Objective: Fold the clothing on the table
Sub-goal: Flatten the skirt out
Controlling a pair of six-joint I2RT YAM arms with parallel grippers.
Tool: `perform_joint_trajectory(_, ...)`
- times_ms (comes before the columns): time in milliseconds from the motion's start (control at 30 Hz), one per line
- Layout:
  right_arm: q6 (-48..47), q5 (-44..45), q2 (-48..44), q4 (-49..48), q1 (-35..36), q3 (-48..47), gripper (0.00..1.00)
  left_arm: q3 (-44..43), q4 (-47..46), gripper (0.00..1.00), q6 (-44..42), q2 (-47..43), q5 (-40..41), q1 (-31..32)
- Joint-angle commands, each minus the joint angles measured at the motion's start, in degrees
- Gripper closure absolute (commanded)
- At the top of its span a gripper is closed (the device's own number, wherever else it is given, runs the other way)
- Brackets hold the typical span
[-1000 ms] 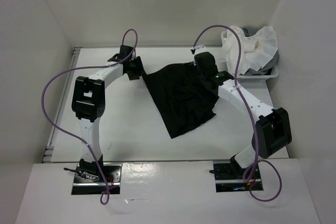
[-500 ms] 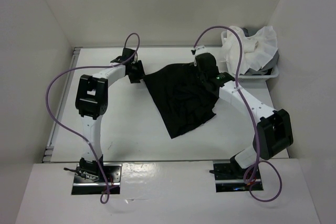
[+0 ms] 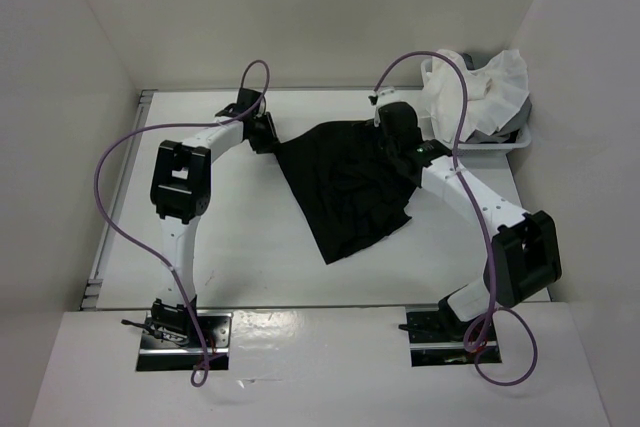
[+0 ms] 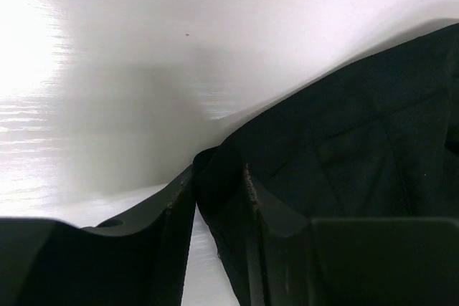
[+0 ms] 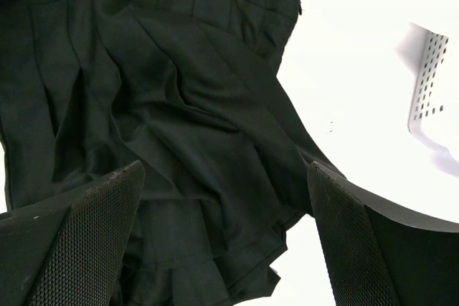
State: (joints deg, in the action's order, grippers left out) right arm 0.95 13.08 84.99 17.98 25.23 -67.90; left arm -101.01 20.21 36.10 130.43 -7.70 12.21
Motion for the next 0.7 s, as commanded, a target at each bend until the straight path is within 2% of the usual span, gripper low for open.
perform_joint_trajectory(0,-0.34,-0.16,-3.16,-3.74,-0.27,0.66,0.02,0.46,1.94,0.62,0.03,1.76,-1.87,0.27)
perform_joint_trajectory(67,-0.86,-0.16,-3.16,-3.74,-0.27,0.66,0.02,1.34,1.94,0.66,-0.50,1.15,-1.88,0.27)
perform_joint_trajectory(200,-0.86,-0.16,-3.16,-3.74,-0.27,0.66,0.02,2.57,3.16,0.70,-1.03,-0.79,-4.06,0.27)
perform_joint_trajectory(267,-0.86,-0.16,-3.69,-4.26,-0.27,1.19,0.02,2.57,3.96,0.80,-2.08,-1.50,-4.94,-1.04)
perform_joint_trajectory(367,-1.38,-0.16,-3.69,-4.27,-0.27,1.19,0.02,1.88,6.41,0.90,-4.19,-3.34,-5.48,-1.66)
perform_joint_trajectory(400,-1.39,-0.16,-3.69,-4.27,-0.27,1.19,0.02,0.83,7.21,0.95,-4.98,-4.21,-5.48,-2.18)
perform_joint_trajectory(500,-1.39,-0.16,-4.22,-4.27,-0.27,1.19,0.02,-3.99,11.42,0.98,-9.63,-4.92,-5.48,-2.19)
perform_joint_trajectory(567,-1.39,0.37,-4.22,-4.27,-0.27,1.19,0.02,-7.08,14.31,0.98,-14.01,-5.45,-4.35,-1.67)
perform_joint_trajectory(667,-1.39,1.42,-4.22,-4.79,-0.79,1.72,0.02,-16.73,19.57,0.98,-19.99,-4.84,-1.27,0.09)
